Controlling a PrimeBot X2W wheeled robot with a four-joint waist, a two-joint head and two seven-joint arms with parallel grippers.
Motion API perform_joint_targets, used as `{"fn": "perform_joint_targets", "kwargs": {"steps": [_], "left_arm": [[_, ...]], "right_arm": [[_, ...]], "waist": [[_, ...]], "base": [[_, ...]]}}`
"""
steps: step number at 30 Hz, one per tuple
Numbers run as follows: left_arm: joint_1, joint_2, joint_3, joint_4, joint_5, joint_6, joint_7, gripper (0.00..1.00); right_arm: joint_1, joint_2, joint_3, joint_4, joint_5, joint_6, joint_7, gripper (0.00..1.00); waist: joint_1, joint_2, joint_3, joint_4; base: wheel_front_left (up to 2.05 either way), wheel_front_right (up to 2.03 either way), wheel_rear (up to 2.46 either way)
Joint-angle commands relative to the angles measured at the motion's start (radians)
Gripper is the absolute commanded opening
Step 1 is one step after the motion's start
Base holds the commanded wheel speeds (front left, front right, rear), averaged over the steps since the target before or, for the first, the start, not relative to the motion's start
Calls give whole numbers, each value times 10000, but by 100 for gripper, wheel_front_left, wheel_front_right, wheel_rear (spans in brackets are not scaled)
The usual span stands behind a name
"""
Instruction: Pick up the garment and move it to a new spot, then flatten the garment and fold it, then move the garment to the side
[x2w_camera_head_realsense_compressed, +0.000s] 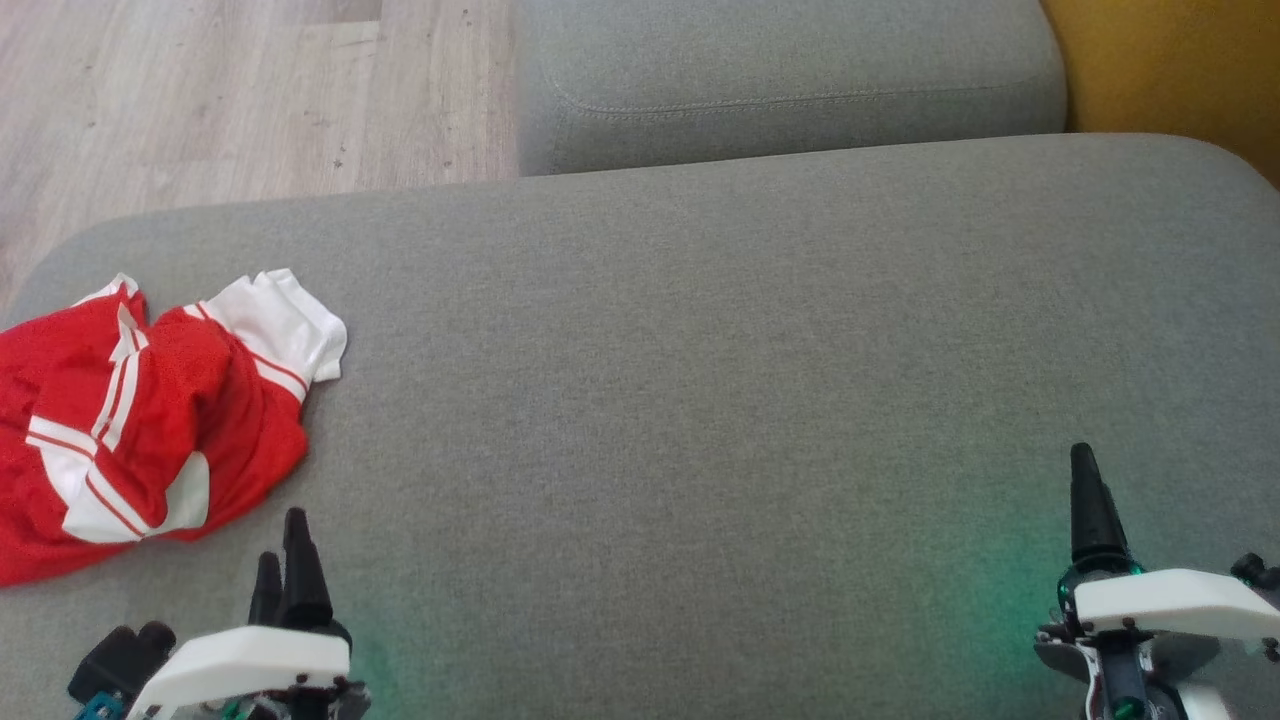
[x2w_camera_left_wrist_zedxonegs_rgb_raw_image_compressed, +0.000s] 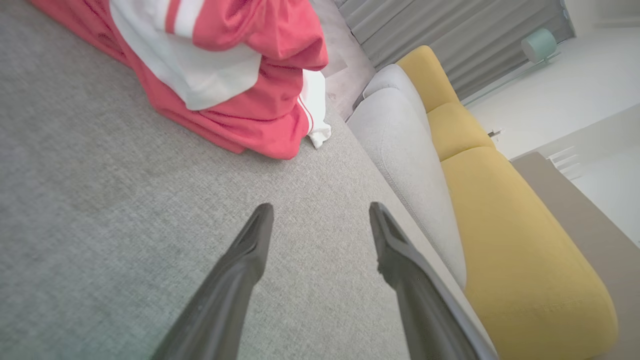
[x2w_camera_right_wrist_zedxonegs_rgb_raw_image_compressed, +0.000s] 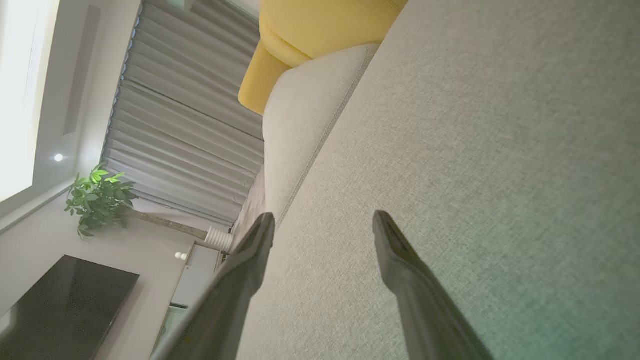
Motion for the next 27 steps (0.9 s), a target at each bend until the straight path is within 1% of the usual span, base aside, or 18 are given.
{"fn": "perform_joint_targets", "kwargs": {"steps": [1, 14, 27], "left_arm": [[-286, 198, 38, -364, 272, 24, -98, 100], [-270, 414, -331, -543, 2068, 306, -508, 100], [-197, 551, -578, -611, 3446, 509, -861, 100]], "right_arm": [[-479, -48, 127, -328, -264, 30, -125, 100], [-553, -56, 320, -340, -1879, 39, -489, 100], [-610, -62, 466, -381, -3366, 46, -735, 100]], "waist": [[0, 0, 1, 3], [0, 0, -14, 12], [0, 0, -50, 8]], "base": [[0, 0, 0], [0, 0, 0], [0, 0, 0]]}}
